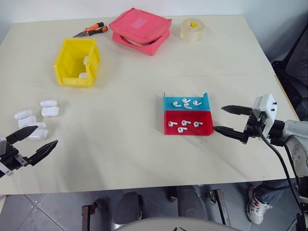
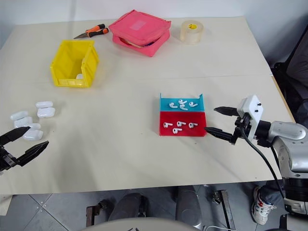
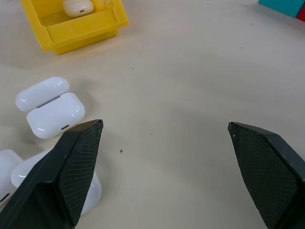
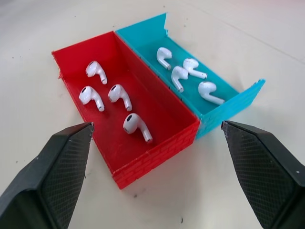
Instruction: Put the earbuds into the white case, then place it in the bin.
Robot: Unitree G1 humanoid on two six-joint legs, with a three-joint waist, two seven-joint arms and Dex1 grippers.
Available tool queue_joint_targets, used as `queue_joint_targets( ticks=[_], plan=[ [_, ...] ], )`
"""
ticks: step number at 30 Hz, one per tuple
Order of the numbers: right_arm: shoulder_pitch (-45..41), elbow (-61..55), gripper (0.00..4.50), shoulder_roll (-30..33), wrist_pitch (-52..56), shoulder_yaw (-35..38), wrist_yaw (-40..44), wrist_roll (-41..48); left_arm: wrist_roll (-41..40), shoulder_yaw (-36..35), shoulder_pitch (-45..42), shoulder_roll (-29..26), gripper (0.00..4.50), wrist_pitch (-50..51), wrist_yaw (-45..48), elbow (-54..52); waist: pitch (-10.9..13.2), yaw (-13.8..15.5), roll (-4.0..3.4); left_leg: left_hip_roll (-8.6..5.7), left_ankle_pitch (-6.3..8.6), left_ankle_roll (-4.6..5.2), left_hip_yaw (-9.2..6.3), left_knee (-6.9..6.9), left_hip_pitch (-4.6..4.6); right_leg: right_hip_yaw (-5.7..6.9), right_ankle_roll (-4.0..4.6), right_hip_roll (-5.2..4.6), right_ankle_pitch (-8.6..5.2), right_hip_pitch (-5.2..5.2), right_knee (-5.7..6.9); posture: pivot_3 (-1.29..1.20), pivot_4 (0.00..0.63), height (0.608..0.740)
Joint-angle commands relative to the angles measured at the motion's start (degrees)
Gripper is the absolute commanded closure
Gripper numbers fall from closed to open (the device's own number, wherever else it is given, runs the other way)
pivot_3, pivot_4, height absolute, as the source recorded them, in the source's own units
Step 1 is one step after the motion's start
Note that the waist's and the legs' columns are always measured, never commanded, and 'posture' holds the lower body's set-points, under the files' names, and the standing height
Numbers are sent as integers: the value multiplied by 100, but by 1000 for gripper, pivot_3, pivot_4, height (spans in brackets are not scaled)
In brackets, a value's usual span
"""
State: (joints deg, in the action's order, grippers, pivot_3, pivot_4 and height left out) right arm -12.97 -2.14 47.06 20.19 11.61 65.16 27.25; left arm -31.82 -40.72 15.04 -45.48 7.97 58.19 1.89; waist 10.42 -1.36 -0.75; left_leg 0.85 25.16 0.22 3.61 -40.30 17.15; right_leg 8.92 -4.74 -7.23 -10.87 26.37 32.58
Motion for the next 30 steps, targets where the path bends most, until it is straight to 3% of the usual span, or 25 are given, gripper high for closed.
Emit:
queue_joint_targets(
  ticks=[1, 8, 15, 21, 30],
  plan=[
    [-214, -203, 0, -43, 3, 82, -56, 166, -150, -219, -83, 60, 18, -7, -200, -296, 0, 0, 0, 0, 0, 0, 0, 0, 0, 0, 0, 0, 0, 0, 0, 0, 150, 740],
    [-702, -266, 0, -247, 81, -141, -120, 227, -185, -302, -36, 151, 18, 132, -458, -612, 0, -10, 0, 2, 0, 0, 1, 0, -1, -1, 1, 2, 0, 2, 2, 0, 150, 740],
    [-1561, 173, 0, -762, -73, -517, -470, -46, -214, -800, 598, 303, 18, 719, -969, -1250, 0, -24, 0, 5, 1, -3, 3, 0, -2, -3, 3, 6, -1, 6, 4, 0, 150, 740],
    [-1856, 467, 0, -1106, -319, -471, 277, 467, -360, -1534, 1537, 595, 18, 1096, -1041, -1673, 0, -20, 2, 7, 4, 0, 6, -1, -3, -1, 4, 10, -2, 12, -7, 0, 150, 740],
    [-2365, 1284, 0, -1200, -721, -747, 1178, 324, -253, -2071, 2646, 1096, 18, 1356, -1268, -1860, 0, -15, 1, 9, 9, 1, 5, -2, -1, -3, 7, 12, -3, 9, 0, 0, 150, 740]
  ],
)
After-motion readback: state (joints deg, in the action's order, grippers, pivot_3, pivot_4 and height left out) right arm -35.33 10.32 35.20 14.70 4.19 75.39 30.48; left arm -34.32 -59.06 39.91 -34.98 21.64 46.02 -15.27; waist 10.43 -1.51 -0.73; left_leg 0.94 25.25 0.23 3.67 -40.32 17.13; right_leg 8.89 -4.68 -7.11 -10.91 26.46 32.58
